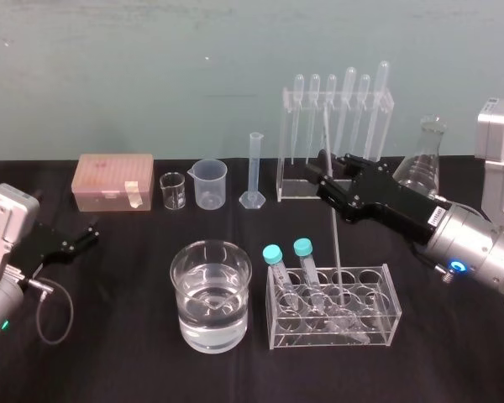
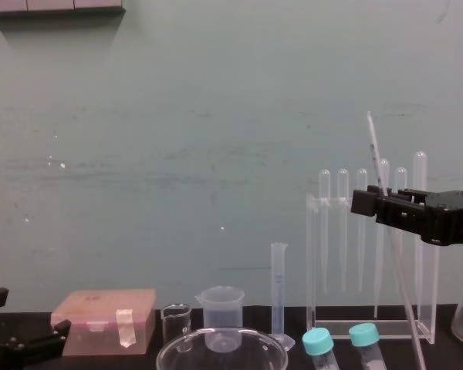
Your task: Hold the thermometer with one hand and immerse one end into the beaker, then reinsert it into the test tube rack.
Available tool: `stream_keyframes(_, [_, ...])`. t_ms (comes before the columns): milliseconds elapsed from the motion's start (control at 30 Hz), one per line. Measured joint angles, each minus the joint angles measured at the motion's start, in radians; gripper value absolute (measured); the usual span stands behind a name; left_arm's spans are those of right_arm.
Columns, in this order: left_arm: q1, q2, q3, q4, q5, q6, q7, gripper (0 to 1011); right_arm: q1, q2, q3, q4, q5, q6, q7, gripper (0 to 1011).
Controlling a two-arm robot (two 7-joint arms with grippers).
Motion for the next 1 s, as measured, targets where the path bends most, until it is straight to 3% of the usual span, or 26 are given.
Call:
stream_keyframes(300, [0.000,0.000,0.000,0.000,0.000,0.000,0.000,1008,0.000,0.001,0.000,-0.001,0.001,0.000,0.000,650])
stream_keyframes(700, [0.000,0.000,0.000,0.000,0.000,0.000,0.000,1008,0.000,0.001,0.000,-0.001,0.001,0.000,0.000,979])
stream_keyframes(900, [0.000,0.000,0.000,0.000,0.000,0.000,0.000,1008,-0.002,-0.007,0.015,-0.004,0.007,-0.014,-0.003,1003])
stream_keyframes(1000, [0.000,0.000,0.000,0.000,0.000,0.000,0.000,1008,-0.012,-0.033,0.066,-0.011,0.009,-0.064,-0.059,1003])
